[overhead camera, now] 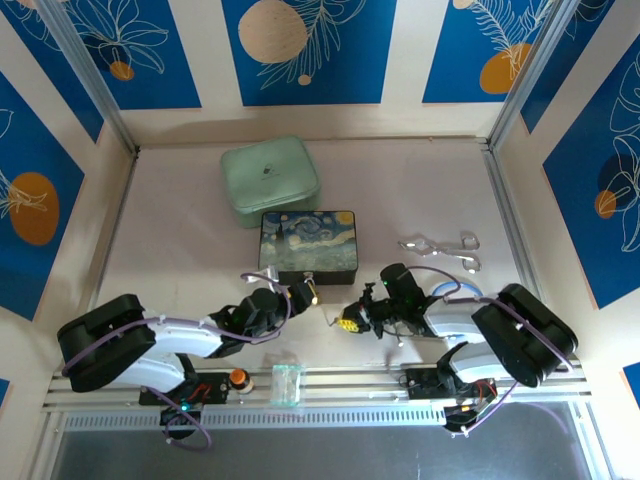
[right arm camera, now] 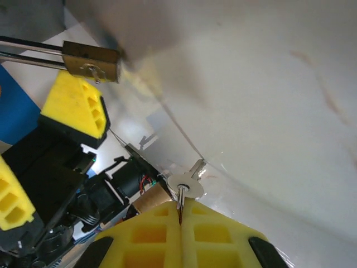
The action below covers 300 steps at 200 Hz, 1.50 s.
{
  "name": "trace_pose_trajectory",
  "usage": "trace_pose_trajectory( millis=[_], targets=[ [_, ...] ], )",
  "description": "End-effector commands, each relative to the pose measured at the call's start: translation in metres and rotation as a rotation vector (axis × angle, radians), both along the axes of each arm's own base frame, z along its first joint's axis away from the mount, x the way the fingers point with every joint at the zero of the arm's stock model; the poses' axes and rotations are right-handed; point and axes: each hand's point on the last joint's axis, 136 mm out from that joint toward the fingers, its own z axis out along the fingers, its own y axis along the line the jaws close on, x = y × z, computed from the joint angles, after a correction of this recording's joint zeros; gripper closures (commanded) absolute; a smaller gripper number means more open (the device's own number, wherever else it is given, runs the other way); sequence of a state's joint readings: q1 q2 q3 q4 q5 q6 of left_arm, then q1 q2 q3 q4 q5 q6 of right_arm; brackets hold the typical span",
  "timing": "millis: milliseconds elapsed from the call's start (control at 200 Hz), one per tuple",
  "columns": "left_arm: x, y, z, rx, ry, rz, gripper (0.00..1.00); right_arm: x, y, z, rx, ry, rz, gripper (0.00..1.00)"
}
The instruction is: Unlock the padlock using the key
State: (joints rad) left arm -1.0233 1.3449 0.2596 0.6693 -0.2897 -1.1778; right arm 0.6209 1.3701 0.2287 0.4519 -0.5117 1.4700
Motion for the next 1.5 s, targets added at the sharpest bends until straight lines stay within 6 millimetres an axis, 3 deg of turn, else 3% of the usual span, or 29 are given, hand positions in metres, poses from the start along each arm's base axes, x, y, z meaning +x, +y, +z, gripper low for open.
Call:
trace_pose_trajectory(
  millis=[0,325,405,490,665,770,815,930,991,1211,1496],
  targets=[
    [0.001,-0.002,0.006,-0.006,-0.010,0.006,0.21,-0.001,-0.003,-0.010,-0.029,0.054,-0.031,1.00],
    [0.003,0.006,0.020,0.045,-0.054,0.011,0.20,-0.007,-0.035,-0.010,-0.291,-0.027,0.020,1.00],
    [0.004,0.006,0.021,0.050,-0.056,0.013,0.20,-0.012,-0.038,-0.010,-0.315,-0.023,0.067,0.85],
    [0.004,0.005,0.020,0.049,-0.053,0.011,0.19,-0.017,-0.040,-0.010,-0.340,-0.010,0.115,0.78],
    [0.004,0.004,0.018,0.044,-0.051,0.011,0.19,-0.020,-0.046,-0.012,-0.355,-0.006,0.136,0.81],
    [0.004,0.004,0.021,0.043,-0.057,0.006,0.19,-0.013,-0.045,0.002,-0.362,-0.091,0.176,0.83],
    [0.003,0.004,0.021,0.046,-0.061,0.004,0.20,-0.010,-0.047,0.009,-0.389,-0.145,0.203,0.78],
    [0.004,0.005,0.026,0.075,-0.081,-0.008,0.19,0.003,-0.046,0.025,-0.428,-0.271,0.306,0.50],
    [0.005,0.005,0.030,0.094,-0.094,-0.015,0.19,0.012,-0.045,0.025,-0.460,-0.331,0.358,0.44],
    [0.001,0.000,0.044,0.137,-0.130,-0.081,0.19,0.026,-0.036,0.012,-0.572,-0.509,0.569,0.49],
    [0.000,0.002,0.039,0.140,-0.121,-0.076,0.19,0.027,-0.024,0.002,-0.590,-0.564,0.677,0.51]
  ],
)
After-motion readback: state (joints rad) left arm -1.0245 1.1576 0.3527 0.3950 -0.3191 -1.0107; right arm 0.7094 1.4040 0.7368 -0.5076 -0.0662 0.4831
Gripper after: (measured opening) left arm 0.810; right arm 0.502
